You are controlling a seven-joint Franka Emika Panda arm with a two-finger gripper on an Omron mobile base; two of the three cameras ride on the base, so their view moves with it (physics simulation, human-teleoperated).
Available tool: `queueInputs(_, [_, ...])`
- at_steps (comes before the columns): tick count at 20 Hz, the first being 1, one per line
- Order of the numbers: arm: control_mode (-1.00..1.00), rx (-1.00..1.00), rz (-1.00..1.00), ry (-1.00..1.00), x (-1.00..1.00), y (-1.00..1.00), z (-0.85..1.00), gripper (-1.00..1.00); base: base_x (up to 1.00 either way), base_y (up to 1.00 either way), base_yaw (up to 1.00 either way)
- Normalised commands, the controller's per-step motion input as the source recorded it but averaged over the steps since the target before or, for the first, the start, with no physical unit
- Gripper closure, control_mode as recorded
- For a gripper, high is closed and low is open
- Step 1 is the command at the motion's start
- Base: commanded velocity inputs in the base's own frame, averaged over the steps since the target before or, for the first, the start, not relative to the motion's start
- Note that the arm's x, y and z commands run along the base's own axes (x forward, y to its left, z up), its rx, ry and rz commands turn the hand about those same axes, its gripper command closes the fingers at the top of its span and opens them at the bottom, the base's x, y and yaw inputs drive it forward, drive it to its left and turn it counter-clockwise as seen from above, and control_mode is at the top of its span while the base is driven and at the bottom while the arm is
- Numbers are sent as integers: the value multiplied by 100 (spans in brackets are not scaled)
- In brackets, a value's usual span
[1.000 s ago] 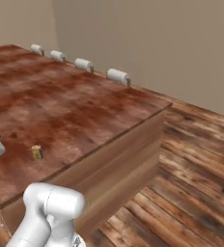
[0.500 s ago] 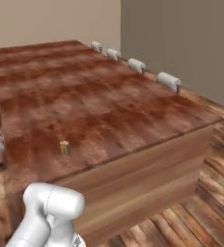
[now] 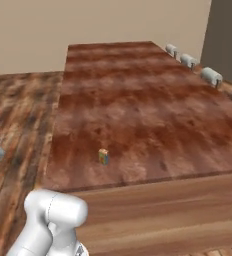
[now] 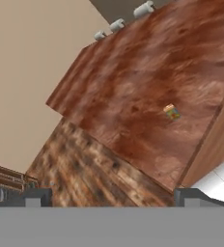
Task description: Pick the milk, boxed drink, can from the counter and place them in the open cabinet.
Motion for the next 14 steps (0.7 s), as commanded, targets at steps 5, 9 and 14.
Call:
queueInputs(5, [100,0,0,0,0,0,0,-100,-10,-12,55])
queueInputs(9, [100,0,0,0,0,0,0,-100,-4,0,16])
queueInputs(14, [100,0,0,0,0,0,0,-100,-12,-27,0])
